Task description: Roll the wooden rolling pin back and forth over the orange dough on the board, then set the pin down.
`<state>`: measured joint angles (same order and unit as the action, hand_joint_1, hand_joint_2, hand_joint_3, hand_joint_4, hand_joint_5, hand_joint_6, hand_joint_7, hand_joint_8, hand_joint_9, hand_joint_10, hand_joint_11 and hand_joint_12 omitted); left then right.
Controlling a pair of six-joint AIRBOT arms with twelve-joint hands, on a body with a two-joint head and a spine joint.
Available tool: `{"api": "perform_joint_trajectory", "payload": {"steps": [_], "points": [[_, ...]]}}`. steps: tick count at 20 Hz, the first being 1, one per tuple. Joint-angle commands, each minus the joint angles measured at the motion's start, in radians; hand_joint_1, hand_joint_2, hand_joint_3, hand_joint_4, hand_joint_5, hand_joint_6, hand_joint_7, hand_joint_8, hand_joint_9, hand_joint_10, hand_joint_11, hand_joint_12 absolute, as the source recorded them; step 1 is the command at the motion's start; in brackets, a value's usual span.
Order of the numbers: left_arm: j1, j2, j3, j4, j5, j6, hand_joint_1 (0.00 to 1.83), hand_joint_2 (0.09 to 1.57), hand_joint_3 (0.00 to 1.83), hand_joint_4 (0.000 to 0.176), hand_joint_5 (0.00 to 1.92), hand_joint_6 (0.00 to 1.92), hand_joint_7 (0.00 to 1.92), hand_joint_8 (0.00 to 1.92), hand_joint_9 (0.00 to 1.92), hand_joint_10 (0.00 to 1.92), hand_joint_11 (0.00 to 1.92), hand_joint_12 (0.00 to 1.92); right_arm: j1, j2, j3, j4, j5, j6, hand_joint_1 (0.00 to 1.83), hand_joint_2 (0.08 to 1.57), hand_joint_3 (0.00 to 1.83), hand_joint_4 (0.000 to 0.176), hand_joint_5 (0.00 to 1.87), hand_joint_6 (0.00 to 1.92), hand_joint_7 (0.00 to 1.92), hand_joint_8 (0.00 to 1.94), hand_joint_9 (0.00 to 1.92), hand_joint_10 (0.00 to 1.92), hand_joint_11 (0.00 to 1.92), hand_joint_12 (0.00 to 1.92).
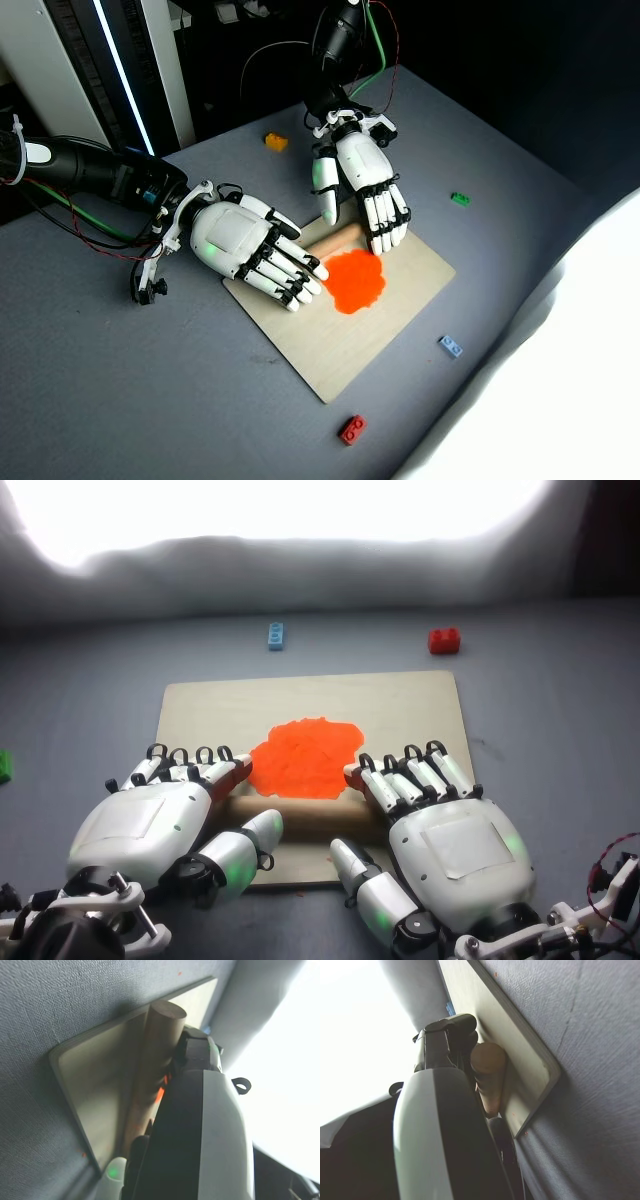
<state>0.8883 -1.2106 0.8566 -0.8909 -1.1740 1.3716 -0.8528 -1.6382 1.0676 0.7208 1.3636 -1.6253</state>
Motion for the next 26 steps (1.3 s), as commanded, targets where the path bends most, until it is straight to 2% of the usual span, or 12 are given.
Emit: {"api": "perform_joint_trajectory", "payload": {"steps": [1,9,12,24,25,26], "points": [[0.001,0.008,-0.007,0.049,-0.076,-0.002,0.0,1.44,0.0,0.0,0.31,0.0,0.36,0.01,0.34,0.01,0.0,0.73,-0.005,0.0,-0.005,-0.049,0.048,-0.004,0.0,1.45,0.0,0.0,0.15,0.5,0.43,0.0,0.15,0.58,0.0,1.03],[0.037,0.017,-0.044,0.085,-0.144,-0.043,0.0,1.44,0.0,0.0,0.3,0.0,0.34,0.0,0.33,0.0,0.0,0.75,-0.004,0.0,-0.005,-0.048,0.048,-0.004,0.0,1.45,0.0,0.0,0.16,0.5,0.43,0.0,0.14,0.57,0.0,1.02],[0.065,0.014,-0.054,0.123,-0.173,-0.045,0.0,1.44,0.0,0.0,0.28,0.0,0.32,0.0,0.31,0.0,0.0,0.68,-0.003,0.0,-0.005,-0.048,0.049,-0.004,0.0,1.45,0.0,0.0,0.16,0.5,0.43,0.01,0.13,0.56,0.0,1.02],[0.076,-0.03,-0.029,0.183,-0.21,-0.02,0.0,1.45,0.0,0.0,0.31,0.0,0.35,0.0,0.33,0.0,0.0,0.7,0.0,0.0,-0.005,-0.048,0.05,-0.004,0.0,1.44,0.0,0.0,0.16,0.48,0.43,0.0,0.14,0.53,0.0,0.96],[0.076,-0.029,-0.031,0.183,-0.21,-0.02,0.0,1.44,0.0,0.0,0.31,0.0,0.36,0.0,0.33,0.0,0.0,0.7,0.002,0.0,-0.005,-0.048,0.05,-0.004,0.0,1.44,0.0,0.0,0.18,0.48,0.44,0.0,0.16,0.53,0.0,1.03],[0.077,-0.029,-0.032,0.183,-0.211,-0.02,0.0,1.44,0.0,0.0,0.31,0.0,0.35,0.0,0.33,0.0,0.0,0.7,0.004,0.0,-0.005,-0.048,0.051,-0.004,0.0,1.44,0.0,0.0,0.16,0.48,0.42,0.0,0.15,0.52,0.0,1.01]]}}
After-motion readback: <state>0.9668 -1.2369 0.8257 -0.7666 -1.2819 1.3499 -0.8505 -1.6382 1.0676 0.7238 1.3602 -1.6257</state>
